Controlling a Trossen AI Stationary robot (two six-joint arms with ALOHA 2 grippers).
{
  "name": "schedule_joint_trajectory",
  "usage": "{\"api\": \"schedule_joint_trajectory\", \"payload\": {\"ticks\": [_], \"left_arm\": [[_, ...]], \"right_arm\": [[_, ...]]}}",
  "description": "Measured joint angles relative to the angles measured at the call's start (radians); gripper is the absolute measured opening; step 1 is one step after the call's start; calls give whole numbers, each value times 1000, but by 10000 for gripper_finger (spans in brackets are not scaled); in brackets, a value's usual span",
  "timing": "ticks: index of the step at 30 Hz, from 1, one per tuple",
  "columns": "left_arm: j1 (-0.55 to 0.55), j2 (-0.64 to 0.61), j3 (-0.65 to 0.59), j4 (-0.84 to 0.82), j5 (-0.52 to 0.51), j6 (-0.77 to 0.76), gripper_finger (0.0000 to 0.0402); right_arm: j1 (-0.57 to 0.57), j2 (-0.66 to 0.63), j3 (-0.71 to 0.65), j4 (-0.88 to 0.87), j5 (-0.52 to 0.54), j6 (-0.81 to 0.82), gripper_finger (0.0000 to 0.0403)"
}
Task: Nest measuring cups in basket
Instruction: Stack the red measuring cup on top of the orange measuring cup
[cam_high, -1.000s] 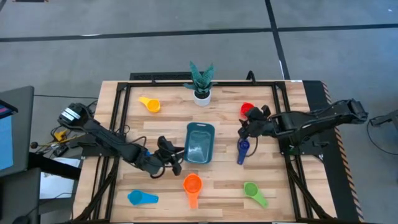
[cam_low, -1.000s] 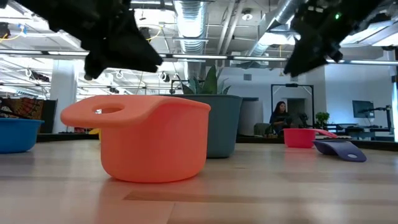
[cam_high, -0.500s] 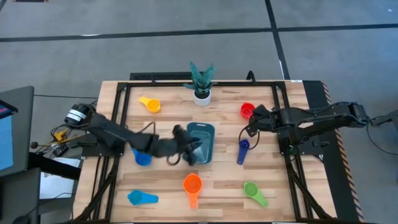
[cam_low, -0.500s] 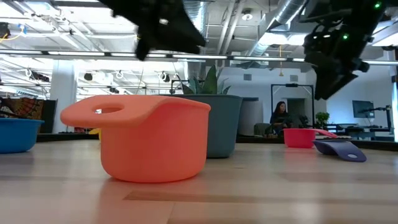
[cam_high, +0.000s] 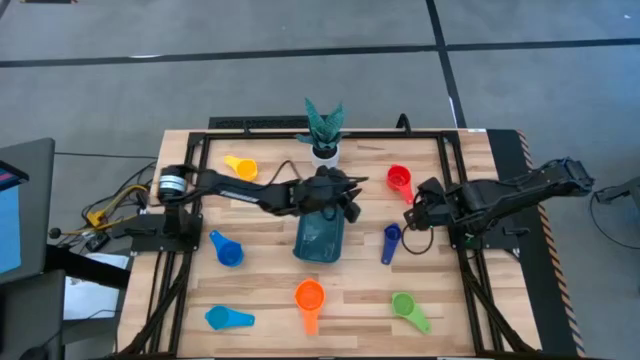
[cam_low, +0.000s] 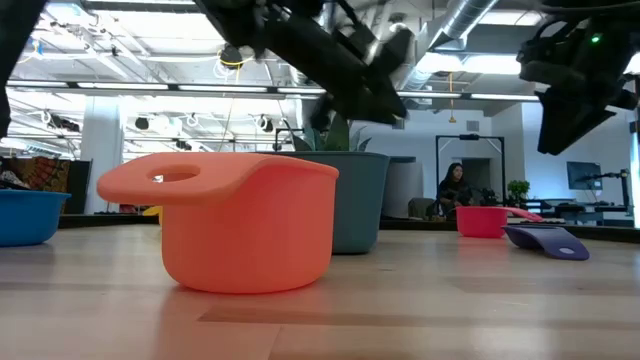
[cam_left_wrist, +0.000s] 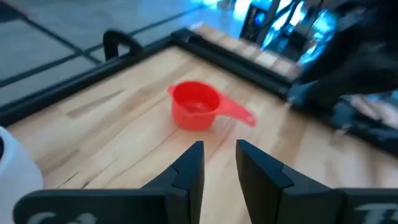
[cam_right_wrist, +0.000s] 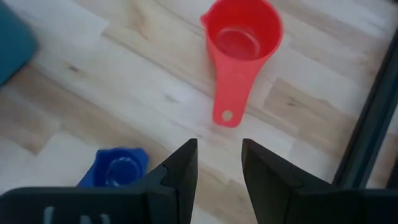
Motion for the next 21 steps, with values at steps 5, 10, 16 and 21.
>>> {"api": "schedule_joint_trajectory", "payload": {"ticks": [5, 10, 16, 21], "left_arm": [[52, 174, 209, 24, -6, -9, 83], [109, 382, 488, -15, 11, -85, 83], [125, 606, 802, -162, 70, -85, 83], [125, 716, 959, -296, 70, -67, 83]], "right_arm": [[73, -40, 1, -46, 22, 88, 158], [104, -61, 0, -144, 50, 191, 164], [162, -63, 0, -188, 50, 258, 170], [200, -62, 0, -190, 52, 282, 171]]}}
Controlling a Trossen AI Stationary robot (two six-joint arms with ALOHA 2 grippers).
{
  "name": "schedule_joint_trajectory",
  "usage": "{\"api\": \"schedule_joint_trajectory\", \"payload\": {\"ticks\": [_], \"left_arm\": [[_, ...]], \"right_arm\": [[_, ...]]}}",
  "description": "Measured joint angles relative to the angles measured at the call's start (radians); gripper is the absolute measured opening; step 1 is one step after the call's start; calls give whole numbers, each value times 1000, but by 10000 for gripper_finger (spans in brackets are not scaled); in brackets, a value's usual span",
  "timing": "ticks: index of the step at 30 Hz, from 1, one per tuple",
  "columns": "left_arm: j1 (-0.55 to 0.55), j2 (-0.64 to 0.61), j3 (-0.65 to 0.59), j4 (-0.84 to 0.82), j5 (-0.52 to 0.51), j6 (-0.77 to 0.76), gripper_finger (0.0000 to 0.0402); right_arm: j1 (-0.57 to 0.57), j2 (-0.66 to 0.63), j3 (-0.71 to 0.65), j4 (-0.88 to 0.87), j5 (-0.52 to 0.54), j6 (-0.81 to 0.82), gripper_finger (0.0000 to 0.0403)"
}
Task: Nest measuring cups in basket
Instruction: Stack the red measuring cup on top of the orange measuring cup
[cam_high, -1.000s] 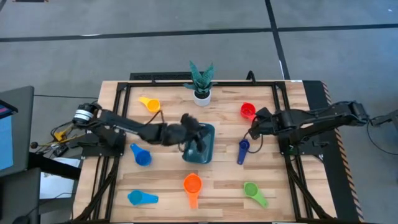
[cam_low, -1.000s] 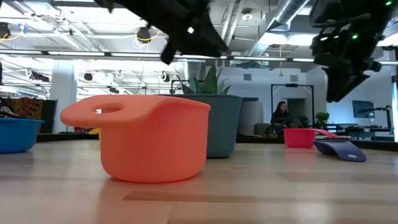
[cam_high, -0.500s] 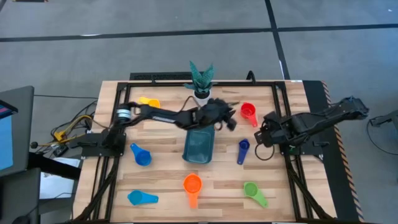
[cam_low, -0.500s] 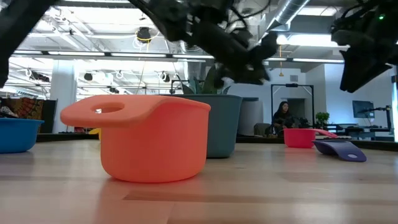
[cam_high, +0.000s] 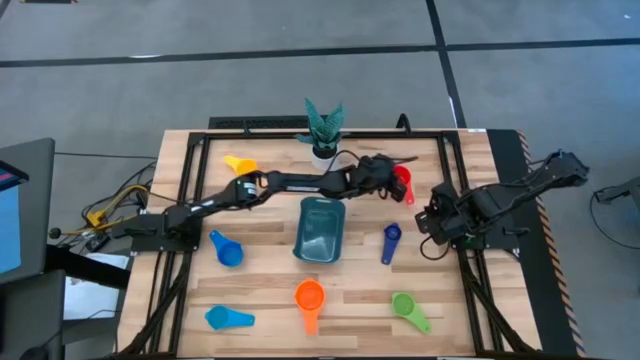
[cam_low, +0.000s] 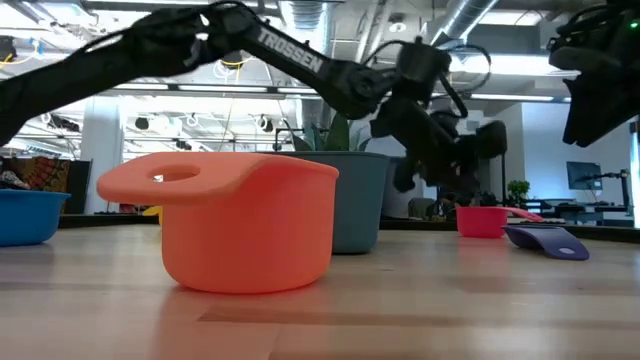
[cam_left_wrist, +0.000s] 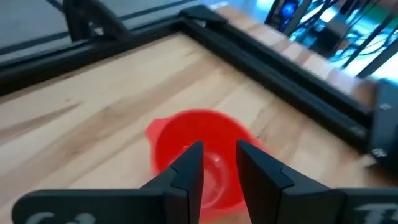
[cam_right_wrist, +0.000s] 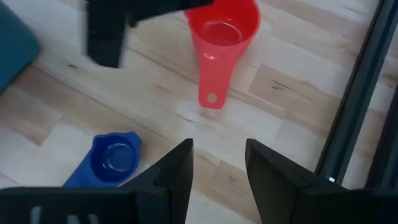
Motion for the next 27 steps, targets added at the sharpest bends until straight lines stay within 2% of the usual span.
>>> {"api": "schedule_joint_trajectory", "payload": {"ticks": [7, 13, 17, 21, 27], "left_arm": [[16, 29, 41, -60, -94, -9, 83], [69, 29, 41, -57, 67, -156, 83], [92, 29, 41, -70, 119, -226, 83], [97, 29, 41, -104, 133, -232, 83], [93, 29, 41, -120, 227, -227, 88]], "right_arm": [[14, 0, 0, -1, 2, 7, 173], [13, 0, 0, -6, 5, 0, 178], [13, 0, 0, -6, 5, 0, 176], [13, 0, 0, -6, 5, 0, 174], [13, 0, 0, -7, 2, -3, 178]]}}
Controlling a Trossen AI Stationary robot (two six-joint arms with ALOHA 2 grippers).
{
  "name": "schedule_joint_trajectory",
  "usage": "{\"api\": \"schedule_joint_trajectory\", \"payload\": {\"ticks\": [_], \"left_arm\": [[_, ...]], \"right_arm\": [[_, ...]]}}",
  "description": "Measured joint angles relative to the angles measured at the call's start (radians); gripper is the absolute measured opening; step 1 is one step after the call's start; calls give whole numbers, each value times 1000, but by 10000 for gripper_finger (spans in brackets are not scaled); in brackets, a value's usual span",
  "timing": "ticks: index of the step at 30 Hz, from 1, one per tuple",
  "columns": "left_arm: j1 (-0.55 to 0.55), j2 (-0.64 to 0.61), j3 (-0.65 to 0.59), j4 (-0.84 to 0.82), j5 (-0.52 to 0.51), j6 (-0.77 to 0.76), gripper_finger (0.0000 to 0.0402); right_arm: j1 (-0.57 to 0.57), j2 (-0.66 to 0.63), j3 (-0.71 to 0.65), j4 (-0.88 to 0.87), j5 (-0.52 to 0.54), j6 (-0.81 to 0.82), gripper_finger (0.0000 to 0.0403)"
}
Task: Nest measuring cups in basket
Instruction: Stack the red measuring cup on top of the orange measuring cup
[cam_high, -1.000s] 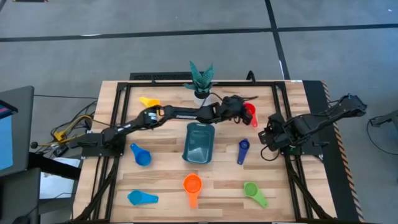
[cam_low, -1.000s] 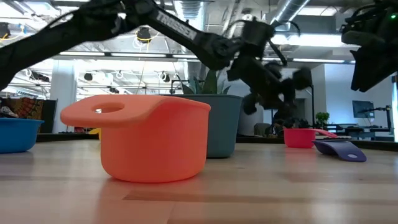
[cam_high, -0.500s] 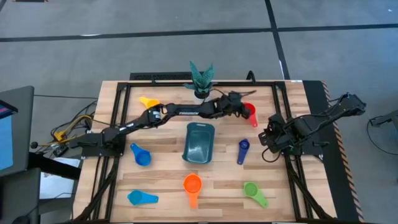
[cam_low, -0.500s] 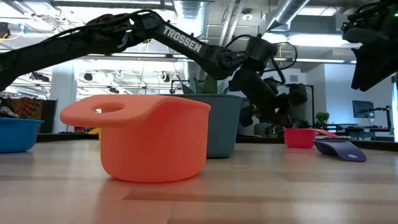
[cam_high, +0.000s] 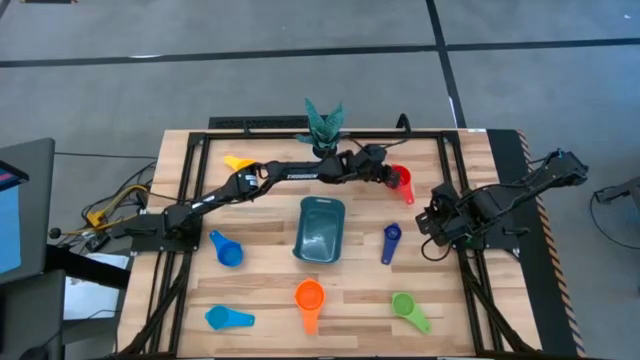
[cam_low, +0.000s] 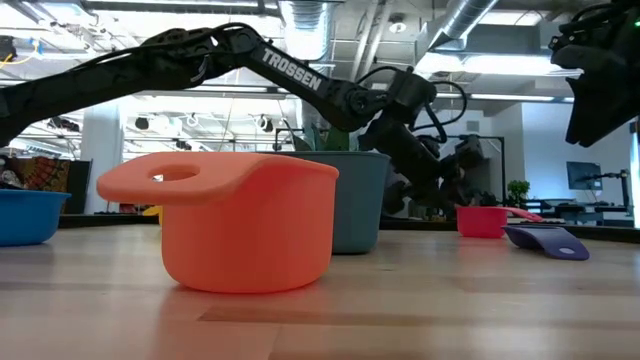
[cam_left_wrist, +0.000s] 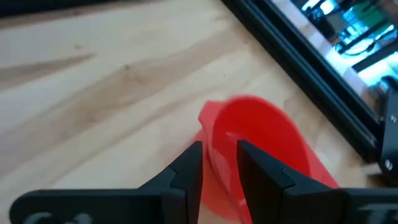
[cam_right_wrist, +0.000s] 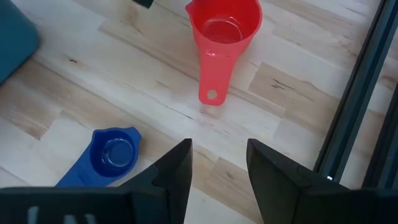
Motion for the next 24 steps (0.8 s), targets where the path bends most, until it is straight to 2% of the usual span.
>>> {"api": "schedule_joint_trajectory", "payload": {"ticks": [7, 12, 16, 22, 24], "left_arm": [[-5, 0, 0, -39, -8, 27, 107], [-2, 0, 0, -82, -15, 34, 103], [-2, 0, 0, -78, -16, 44, 82], [2, 0, 0, -76, -17, 82, 12], [2, 0, -1, -66, -18, 102, 7]], "right_arm": [[0, 0, 0, 0, -1, -2, 177], [0, 0, 0, 0, -2, -4, 172], [0, 0, 0, 0, -2, -8, 171], [0, 0, 0, 0, -1, -9, 173], [0, 0, 0, 0, 0, -9, 172]]}}
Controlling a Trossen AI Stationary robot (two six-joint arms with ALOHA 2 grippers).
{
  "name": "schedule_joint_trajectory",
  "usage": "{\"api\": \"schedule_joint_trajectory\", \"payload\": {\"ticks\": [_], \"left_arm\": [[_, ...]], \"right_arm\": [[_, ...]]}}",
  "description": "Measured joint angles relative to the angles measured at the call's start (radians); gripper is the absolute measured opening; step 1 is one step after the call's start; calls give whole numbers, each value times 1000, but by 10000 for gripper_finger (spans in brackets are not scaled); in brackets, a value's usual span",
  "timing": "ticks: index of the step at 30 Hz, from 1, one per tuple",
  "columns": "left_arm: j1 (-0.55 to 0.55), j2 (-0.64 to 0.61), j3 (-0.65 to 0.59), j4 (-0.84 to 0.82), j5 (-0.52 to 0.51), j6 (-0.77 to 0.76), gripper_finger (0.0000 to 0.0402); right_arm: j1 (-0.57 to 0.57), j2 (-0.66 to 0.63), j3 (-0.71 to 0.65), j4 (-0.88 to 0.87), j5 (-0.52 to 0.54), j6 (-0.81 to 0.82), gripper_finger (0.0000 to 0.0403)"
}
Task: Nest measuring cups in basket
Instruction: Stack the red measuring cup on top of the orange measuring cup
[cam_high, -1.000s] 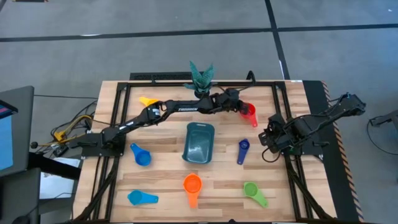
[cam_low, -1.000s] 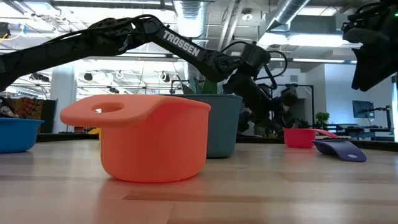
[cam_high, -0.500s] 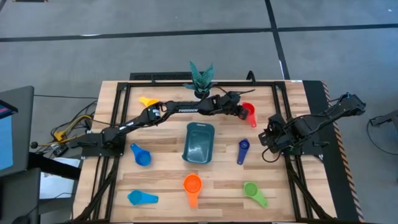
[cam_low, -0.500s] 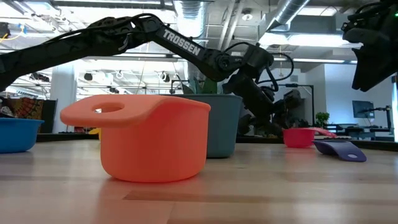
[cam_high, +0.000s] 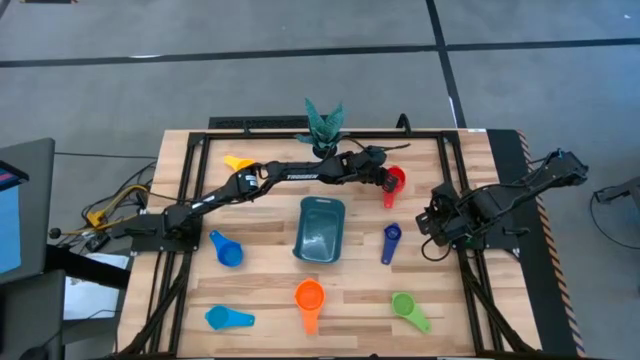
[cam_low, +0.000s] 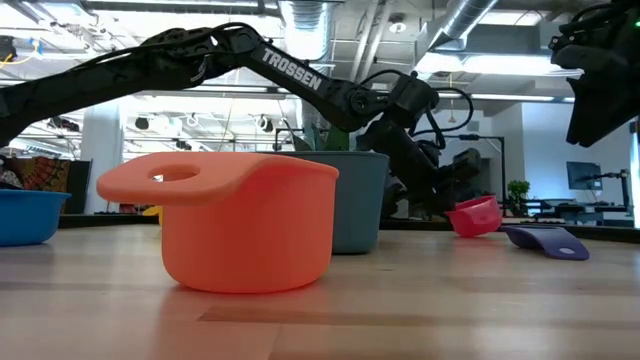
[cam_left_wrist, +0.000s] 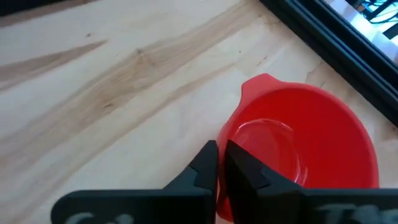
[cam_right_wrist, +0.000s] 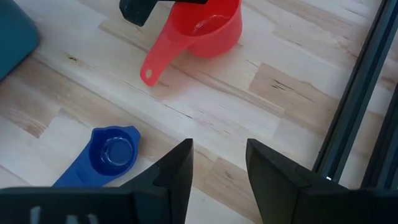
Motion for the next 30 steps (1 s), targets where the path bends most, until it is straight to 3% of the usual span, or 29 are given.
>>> {"api": "schedule_joint_trajectory", "payload": {"ticks": [3, 7, 13, 17, 20, 23, 30], "left_arm": [[-1, -2, 2, 25, 24, 42, 5], [-19, -16, 65, -72, 1, 106, 3], [-98, -199, 32, -321, -281, 175, 2], [-174, -288, 34, -505, -371, 158, 1], [-265, -337, 31, -688, -390, 109, 1], [-382, -391, 31, -885, -483, 31, 1], [-633, -413, 31, -1224, -633, -365, 0]], "right_arm": [[0, 0, 0, 0, 18, 2, 167], [1, 2, 0, 5, 81, 17, 160], [1, 2, 0, 31, 140, 16, 154], [3, 3, 0, 40, 167, 12, 153], [3, 2, 0, 47, 164, 7, 154], [27, 2, -6, 59, 159, -8, 156], [85, 2, -42, 105, 209, 9, 154]]}}
